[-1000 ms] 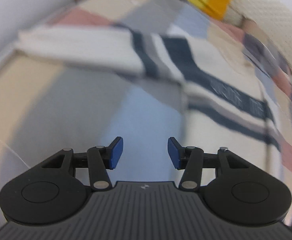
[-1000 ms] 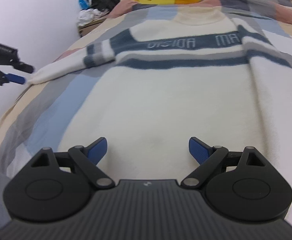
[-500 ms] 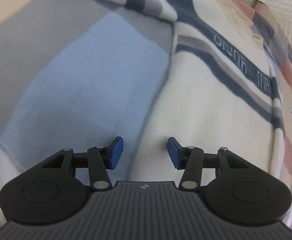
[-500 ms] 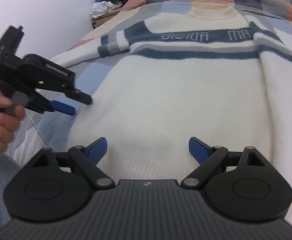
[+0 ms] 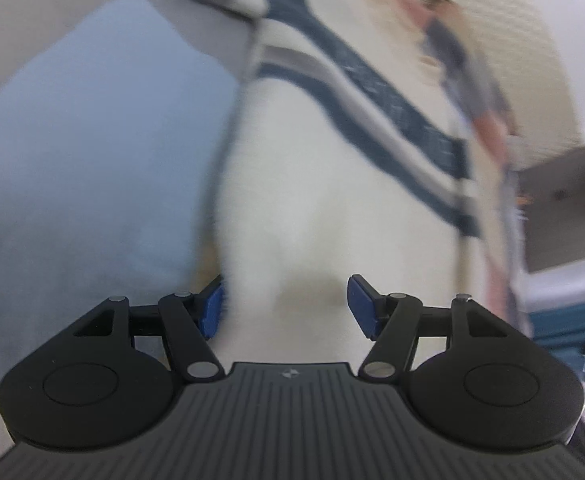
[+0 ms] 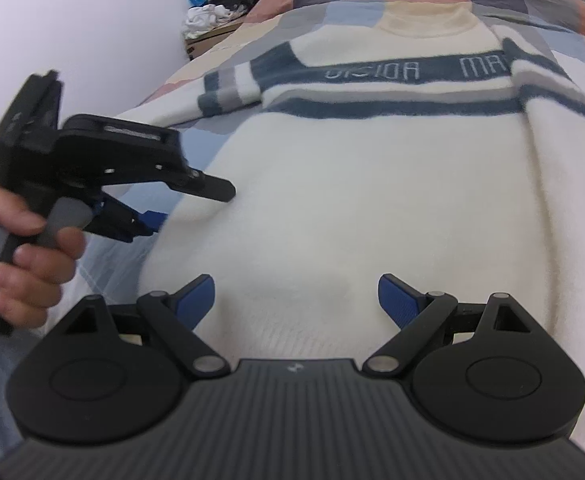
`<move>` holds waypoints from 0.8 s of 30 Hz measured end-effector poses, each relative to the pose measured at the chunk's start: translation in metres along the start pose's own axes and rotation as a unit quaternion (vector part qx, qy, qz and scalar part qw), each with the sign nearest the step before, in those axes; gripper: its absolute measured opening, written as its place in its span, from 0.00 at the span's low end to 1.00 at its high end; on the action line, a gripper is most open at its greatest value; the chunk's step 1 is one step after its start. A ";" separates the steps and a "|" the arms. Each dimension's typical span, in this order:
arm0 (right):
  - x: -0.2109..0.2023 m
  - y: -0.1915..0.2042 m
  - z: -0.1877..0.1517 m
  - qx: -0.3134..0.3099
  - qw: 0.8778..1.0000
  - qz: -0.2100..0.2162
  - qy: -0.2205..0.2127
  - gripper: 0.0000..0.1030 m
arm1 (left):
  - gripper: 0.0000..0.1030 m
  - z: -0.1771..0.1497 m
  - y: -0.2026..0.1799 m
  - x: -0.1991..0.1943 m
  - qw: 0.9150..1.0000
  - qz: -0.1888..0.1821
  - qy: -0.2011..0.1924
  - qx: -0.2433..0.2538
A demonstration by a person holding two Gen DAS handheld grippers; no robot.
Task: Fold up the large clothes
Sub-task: 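Move the left tool over the sweater body and grasp the hem, then pull the hem with the left tool to smooth the body, then open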
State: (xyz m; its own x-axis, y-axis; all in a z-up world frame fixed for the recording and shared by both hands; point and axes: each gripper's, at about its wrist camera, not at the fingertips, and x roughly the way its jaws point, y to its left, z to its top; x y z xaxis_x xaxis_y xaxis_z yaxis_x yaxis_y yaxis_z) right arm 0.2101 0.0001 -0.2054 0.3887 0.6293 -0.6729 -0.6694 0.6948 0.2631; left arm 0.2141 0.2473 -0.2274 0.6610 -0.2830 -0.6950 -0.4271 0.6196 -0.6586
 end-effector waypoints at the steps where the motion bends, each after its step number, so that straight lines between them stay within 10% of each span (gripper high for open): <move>1: 0.000 -0.001 0.000 0.005 1.000 -0.001 0.000 0.88 | 0.66 -0.001 -0.002 -0.001 1.000 -0.014 0.000 0.003; 7: -0.002 -0.004 -0.001 0.019 1.000 -0.006 -0.010 0.88 | 0.66 -0.006 -0.022 -0.010 0.994 -0.106 0.014 0.025; 24: 0.000 -0.017 0.000 0.055 0.998 -0.021 0.002 0.88 | 0.65 -0.036 -0.031 -0.041 0.976 -0.213 0.042 0.029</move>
State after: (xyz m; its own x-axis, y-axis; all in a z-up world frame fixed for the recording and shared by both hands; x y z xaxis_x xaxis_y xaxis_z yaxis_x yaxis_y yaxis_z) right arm 0.2213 -0.0115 -0.2101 0.4132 0.5976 -0.6871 -0.5785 0.7550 0.3087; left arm 0.1778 0.2138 -0.1887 0.7165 -0.5817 -0.3850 -0.0873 0.4728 -0.8769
